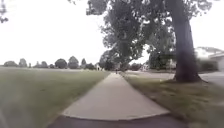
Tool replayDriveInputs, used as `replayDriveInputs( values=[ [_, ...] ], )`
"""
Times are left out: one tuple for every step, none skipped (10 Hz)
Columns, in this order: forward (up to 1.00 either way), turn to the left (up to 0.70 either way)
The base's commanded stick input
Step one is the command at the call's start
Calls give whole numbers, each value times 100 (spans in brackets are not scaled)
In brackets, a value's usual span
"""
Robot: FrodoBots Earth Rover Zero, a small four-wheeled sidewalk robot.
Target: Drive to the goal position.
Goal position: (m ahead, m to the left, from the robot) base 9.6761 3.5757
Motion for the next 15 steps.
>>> replayDriveInputs(
  values=[
    [70, 0],
    [70, 0],
    [70, 0],
    [70, 0],
    [70, 0],
    [70, 0],
    [70, 0],
    [70, 0],
    [70, 0],
    [70, 0],
    [70, 0],
    [70, 0],
    [70, 0],
    [70, 16],
    [70, 35]
  ],
)
